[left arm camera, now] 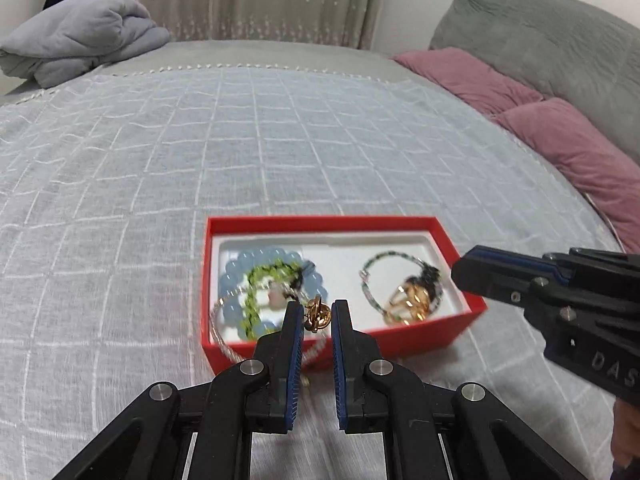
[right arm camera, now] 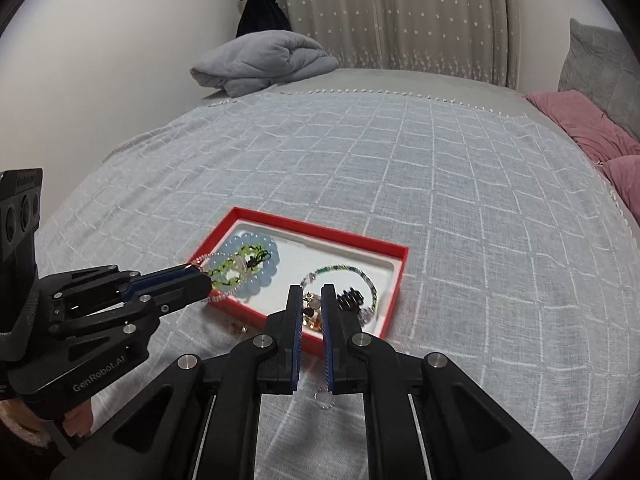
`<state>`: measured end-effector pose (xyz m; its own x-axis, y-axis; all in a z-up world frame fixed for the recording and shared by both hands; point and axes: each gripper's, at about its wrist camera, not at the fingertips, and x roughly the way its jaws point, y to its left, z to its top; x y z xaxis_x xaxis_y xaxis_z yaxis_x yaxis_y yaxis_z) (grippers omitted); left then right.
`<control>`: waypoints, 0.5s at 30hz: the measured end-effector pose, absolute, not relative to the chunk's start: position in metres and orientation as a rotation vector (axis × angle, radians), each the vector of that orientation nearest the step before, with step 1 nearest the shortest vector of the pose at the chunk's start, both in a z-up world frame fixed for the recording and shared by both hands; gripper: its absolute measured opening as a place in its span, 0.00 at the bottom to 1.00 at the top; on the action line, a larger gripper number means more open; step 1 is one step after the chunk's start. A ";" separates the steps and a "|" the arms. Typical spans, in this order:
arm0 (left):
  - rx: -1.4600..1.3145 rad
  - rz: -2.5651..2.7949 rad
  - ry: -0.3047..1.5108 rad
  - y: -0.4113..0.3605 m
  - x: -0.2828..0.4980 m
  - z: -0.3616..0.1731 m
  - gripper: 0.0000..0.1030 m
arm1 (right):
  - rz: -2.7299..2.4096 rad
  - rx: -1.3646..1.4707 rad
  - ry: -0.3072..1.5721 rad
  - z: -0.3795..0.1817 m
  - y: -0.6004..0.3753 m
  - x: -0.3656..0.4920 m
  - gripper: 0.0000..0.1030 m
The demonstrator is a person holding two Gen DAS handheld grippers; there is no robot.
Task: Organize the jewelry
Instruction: 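Carry the earring and gold ring into the red box with both tools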
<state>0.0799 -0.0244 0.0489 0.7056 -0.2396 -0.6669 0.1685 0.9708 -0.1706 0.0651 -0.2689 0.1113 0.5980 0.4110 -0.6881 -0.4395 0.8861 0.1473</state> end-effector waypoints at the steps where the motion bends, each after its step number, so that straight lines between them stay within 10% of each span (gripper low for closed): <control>1: -0.101 -0.222 0.757 -0.024 0.084 0.048 0.08 | 0.496 -0.042 0.785 0.110 -0.266 0.067 0.09; 15: -0.112 -0.194 0.812 -0.018 0.115 0.024 0.08 | 0.490 -0.025 0.800 0.097 -0.264 0.092 0.09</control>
